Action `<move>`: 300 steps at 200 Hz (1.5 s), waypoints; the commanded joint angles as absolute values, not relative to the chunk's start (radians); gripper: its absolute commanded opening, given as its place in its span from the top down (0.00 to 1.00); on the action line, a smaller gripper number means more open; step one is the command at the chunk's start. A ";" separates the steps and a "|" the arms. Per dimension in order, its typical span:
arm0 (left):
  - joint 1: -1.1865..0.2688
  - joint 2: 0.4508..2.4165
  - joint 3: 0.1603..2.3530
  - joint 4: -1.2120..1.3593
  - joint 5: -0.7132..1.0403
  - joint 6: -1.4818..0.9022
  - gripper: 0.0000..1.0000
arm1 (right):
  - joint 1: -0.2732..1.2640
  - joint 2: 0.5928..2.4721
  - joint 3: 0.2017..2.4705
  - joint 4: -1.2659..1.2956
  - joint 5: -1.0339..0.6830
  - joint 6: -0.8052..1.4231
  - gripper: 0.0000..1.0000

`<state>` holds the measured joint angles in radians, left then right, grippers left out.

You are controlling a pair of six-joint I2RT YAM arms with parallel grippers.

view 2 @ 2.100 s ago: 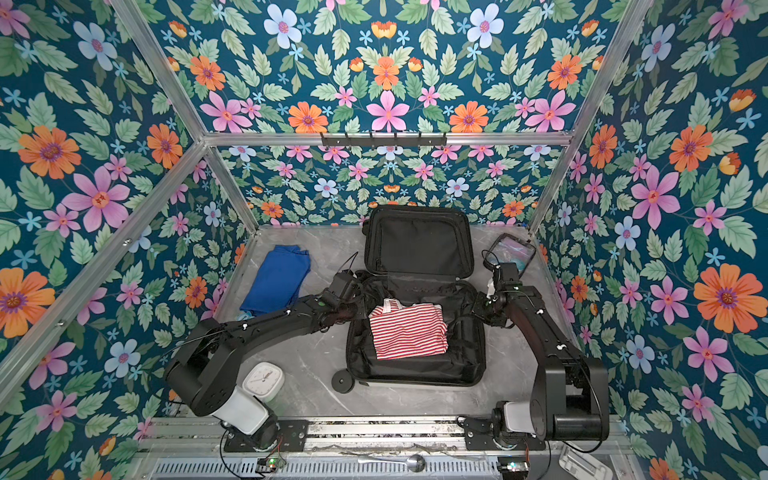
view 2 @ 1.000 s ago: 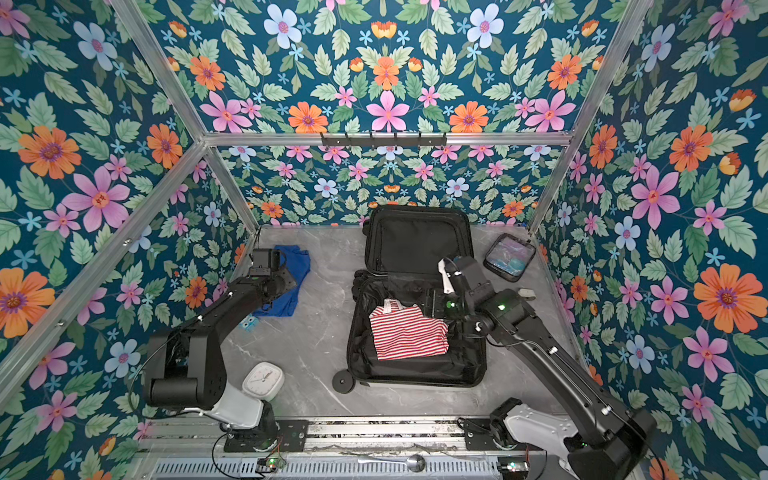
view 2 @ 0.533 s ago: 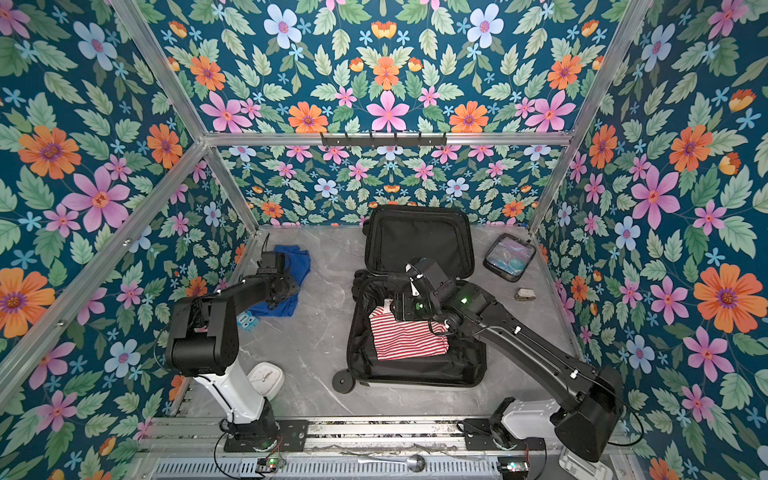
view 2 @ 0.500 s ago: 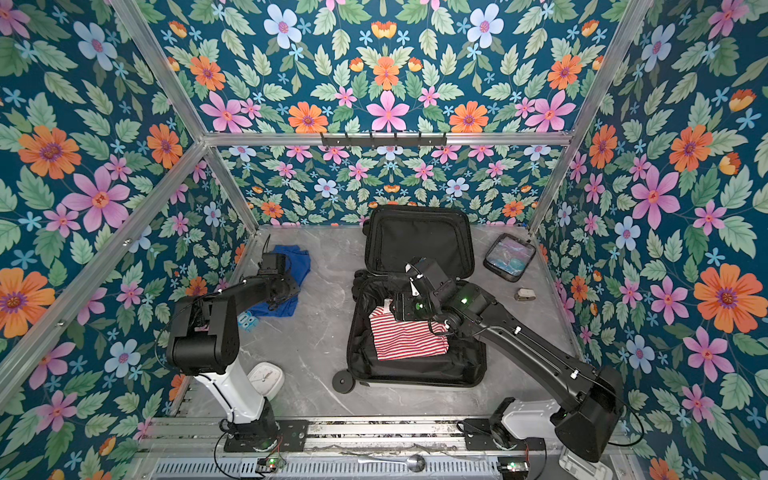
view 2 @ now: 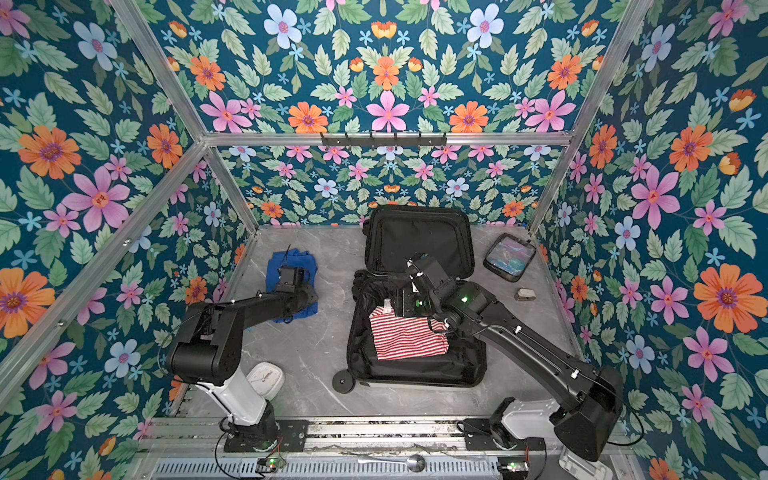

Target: Pack the luggage

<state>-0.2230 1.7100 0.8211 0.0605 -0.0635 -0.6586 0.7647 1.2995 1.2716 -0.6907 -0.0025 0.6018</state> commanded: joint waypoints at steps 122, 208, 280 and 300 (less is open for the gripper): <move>-0.301 1.507 1.052 -0.232 -0.018 -0.631 0.38 | 0.771 1.380 1.318 -0.604 -0.106 0.625 0.26; -0.068 1.943 1.305 -0.228 0.152 -0.515 0.50 | 0.982 1.649 1.494 -0.571 -0.097 0.650 0.29; 0.045 1.846 1.011 -0.085 0.166 -0.628 0.53 | 1.024 1.910 1.677 -0.584 -0.170 0.672 0.37; 0.057 1.774 0.907 -0.055 0.155 -0.672 0.54 | 1.025 1.972 1.742 -0.606 -0.179 0.673 0.41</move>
<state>0.0444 1.8233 1.0042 0.0132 0.1860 -0.6022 1.0222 1.9205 1.6840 -0.5892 -0.1532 0.6613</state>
